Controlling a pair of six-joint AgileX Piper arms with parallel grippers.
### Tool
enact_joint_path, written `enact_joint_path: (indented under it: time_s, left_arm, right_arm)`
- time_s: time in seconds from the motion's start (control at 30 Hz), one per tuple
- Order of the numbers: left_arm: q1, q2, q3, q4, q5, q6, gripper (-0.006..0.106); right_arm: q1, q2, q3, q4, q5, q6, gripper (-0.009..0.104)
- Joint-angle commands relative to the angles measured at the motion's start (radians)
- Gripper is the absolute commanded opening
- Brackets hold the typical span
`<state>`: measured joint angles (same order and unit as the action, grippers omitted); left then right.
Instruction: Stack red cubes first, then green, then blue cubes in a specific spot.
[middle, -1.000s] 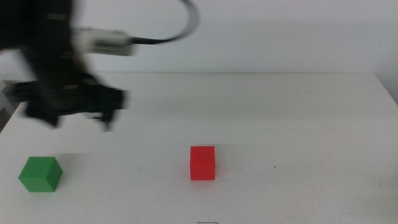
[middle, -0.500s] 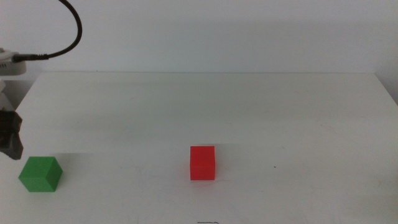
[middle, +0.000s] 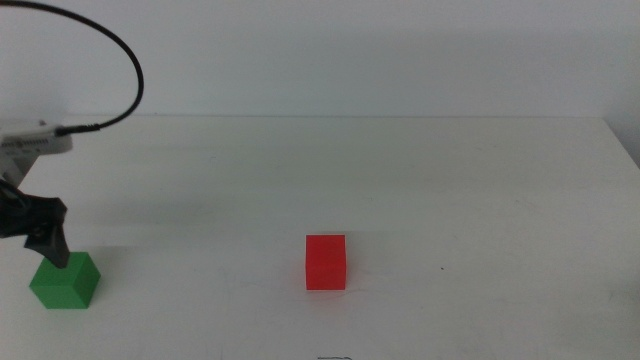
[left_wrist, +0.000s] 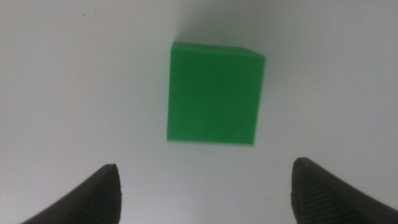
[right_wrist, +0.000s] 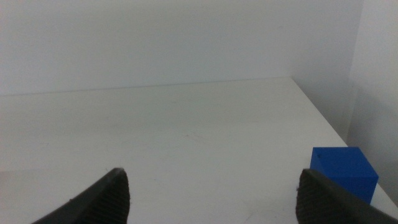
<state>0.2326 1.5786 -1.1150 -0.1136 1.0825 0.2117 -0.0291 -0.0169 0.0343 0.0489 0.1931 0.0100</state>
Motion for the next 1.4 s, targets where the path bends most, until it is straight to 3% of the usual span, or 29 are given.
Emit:
enact_joint_path:
  time_s: [0.0, 0.57, 0.8, 1.1, 1.27, 1.37]
  left_arm:
    - [-0.001, -0.004, -0.02, -0.019, -0.028, 0.004, 0.094]
    - [-0.018, 0.146, -0.02, -0.046, -0.123, 0.03, 0.093]
    - [-0.045, 0.164, -0.021, -0.038, -0.163, 0.028, 0.085]
    - [-0.045, 0.173, -0.02, -0.038, -0.176, 0.003, 0.059]
    - [-0.045, 0.179, -0.022, -0.049, -0.132, -0.003, 0.028]
    - [-0.052, 0.137, -0.026, -0.064, -0.085, -0.013, 0.018]
  right_arm:
    - [-0.003, -0.015, -0.023, -0.008, -0.076, -0.01, 0.094]
    - [-0.003, -0.015, -0.023, -0.008, -0.076, -0.01, 0.094]
    - [-0.003, -0.015, -0.023, -0.008, -0.076, -0.01, 0.094]
    - [-0.003, -0.015, -0.023, -0.008, -0.076, -0.01, 0.094]
    - [-0.003, -0.015, -0.023, -0.008, -0.076, -0.01, 0.094]
    - [-0.003, -0.015, -0.023, -0.008, -0.076, -0.01, 0.094]
